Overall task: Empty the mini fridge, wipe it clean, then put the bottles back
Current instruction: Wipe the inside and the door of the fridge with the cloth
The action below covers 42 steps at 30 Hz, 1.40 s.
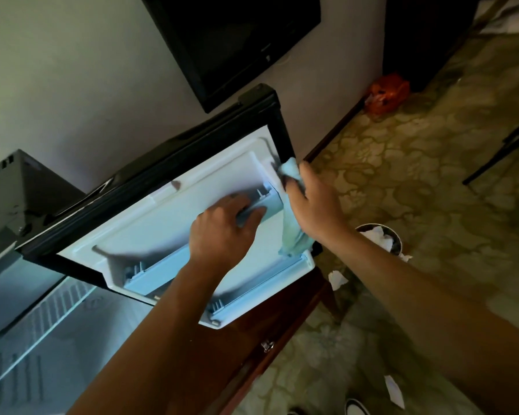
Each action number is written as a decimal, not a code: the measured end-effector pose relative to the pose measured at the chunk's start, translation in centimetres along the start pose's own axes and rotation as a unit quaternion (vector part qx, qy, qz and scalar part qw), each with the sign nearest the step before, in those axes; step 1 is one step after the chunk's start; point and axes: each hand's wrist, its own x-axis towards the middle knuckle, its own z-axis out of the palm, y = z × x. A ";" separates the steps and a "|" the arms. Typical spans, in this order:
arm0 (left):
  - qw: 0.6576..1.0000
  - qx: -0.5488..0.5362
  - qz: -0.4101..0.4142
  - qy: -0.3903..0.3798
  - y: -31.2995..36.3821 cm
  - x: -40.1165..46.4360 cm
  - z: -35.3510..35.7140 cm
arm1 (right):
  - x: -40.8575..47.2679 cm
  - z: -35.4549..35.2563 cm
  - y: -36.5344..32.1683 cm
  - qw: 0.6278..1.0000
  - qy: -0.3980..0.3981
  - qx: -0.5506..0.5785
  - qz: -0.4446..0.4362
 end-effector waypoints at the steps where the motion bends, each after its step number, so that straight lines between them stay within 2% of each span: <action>1: 1.000 0.004 0.000 0.000 0.0 -0.1 0.1 | -0.6 0.3 0.9 0.999 -0.007 0.028 0.028; 4: 1.000 0.013 0.009 -0.003 0.1 -0.5 0.1 | -2.6 1.1 3.4 0.992 -0.001 0.078 0.097; 8: 0.999 0.020 0.022 -0.013 0.3 -0.6 0.0 | -3.0 1.2 3.6 0.988 -0.003 0.091 0.123; 11: 0.999 0.026 0.015 -0.013 0.3 -0.5 -0.1 | -2.2 0.6 1.5 0.989 -0.013 0.103 0.107; 15: 0.999 0.026 0.034 -0.011 0.1 -0.9 -0.2 | -0.9 -0.6 -1.7 0.991 0.023 0.128 0.041; 18: 0.999 0.022 0.046 -0.011 0.1 -1.2 -0.3 | -1.4 -0.4 -1.7 0.989 0.044 0.140 0.036; 22: 0.998 0.020 0.056 -0.004 0.3 -1.4 -0.6 | -3.2 0.5 1.0 0.981 0.054 0.176 0.060; 26: 0.998 0.020 0.053 -0.009 0.3 -1.8 -0.8 | -6.1 2.6 5.5 0.981 0.059 0.158 0.097; 32: 0.999 0.023 0.039 -0.008 0.4 -2.0 -0.8 | -8.6 3.3 11.2 0.984 -0.019 0.066 0.164; 36: 0.999 0.018 0.037 -0.009 0.4 -2.4 -0.8 | -8.9 3.3 10.2 0.980 -0.015 0.044 0.192; 40: 0.999 0.022 0.046 -0.004 0.4 -2.7 -0.9 | -8.7 1.7 6.4 0.970 0.007 0.143 0.197; 42: 0.999 0.018 0.048 0.004 0.4 -3.0 -0.9 | -8.7 0.8 4.3 0.969 0.026 0.176 0.173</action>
